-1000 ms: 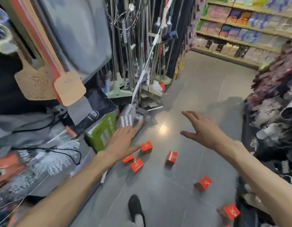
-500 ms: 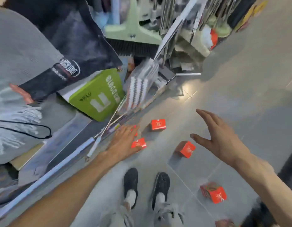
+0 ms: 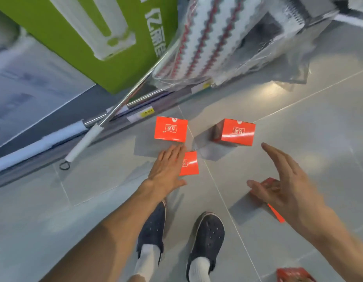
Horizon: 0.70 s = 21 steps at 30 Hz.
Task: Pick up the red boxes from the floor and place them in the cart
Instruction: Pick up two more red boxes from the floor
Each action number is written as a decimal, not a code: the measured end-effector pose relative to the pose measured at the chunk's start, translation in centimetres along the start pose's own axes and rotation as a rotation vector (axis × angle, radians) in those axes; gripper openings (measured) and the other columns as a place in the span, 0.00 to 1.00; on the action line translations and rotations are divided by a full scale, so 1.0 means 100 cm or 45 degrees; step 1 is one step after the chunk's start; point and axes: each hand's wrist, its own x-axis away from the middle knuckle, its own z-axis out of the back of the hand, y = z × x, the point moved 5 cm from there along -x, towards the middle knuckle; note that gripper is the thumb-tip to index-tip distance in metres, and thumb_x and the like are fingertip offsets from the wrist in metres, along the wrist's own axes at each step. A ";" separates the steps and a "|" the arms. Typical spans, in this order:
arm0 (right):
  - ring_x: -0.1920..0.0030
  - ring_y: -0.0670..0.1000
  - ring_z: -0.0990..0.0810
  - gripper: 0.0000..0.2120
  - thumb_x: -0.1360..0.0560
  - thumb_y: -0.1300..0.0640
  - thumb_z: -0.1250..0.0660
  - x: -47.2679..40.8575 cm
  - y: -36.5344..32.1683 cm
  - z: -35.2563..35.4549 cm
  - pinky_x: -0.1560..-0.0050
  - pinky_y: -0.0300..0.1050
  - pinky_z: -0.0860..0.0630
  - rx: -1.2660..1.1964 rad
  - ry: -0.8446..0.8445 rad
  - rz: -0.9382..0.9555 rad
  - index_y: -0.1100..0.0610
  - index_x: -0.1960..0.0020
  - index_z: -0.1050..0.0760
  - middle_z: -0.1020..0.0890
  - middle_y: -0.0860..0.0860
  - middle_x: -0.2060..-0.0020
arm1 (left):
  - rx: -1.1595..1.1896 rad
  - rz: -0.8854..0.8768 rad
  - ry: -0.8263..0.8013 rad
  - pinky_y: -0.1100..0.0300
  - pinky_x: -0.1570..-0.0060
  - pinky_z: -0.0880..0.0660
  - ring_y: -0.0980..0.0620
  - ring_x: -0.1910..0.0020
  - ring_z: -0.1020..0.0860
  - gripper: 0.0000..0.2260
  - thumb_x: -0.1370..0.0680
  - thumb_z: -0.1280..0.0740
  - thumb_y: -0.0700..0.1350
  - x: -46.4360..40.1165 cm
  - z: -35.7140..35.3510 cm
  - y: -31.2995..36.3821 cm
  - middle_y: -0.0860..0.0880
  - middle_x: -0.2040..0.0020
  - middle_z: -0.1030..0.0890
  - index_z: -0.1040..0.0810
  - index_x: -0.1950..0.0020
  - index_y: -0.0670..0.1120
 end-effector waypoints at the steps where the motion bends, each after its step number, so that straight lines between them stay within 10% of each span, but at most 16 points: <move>1: 0.53 0.50 0.16 0.38 0.27 0.39 0.32 -0.005 0.009 -0.016 0.38 0.57 0.23 -0.005 -0.015 0.003 0.42 0.21 0.42 0.33 0.44 0.27 | -0.029 0.015 -0.027 0.47 0.24 0.49 0.43 0.22 0.48 0.53 0.30 0.26 0.62 -0.009 -0.017 -0.002 0.44 0.20 0.46 0.55 0.20 0.42; 8: 0.27 0.55 0.33 0.41 0.28 0.39 0.32 -0.029 0.040 -0.053 0.29 0.55 0.33 0.205 0.005 0.077 0.52 0.20 0.41 0.32 0.53 0.25 | -0.105 0.015 0.181 0.50 0.45 0.29 0.42 0.46 0.26 0.42 0.40 0.20 0.46 -0.029 -0.039 0.001 0.44 0.40 0.24 0.33 0.29 0.42; 21: 0.21 0.60 0.43 0.49 0.30 0.47 0.23 -0.174 0.076 -0.071 0.23 0.59 0.41 0.538 -0.042 0.053 0.58 0.19 0.48 0.38 0.59 0.22 | 0.115 -0.102 0.256 0.56 0.42 0.36 0.46 0.41 0.25 0.45 0.39 0.19 0.55 0.032 0.005 -0.025 0.46 0.35 0.24 0.34 0.27 0.44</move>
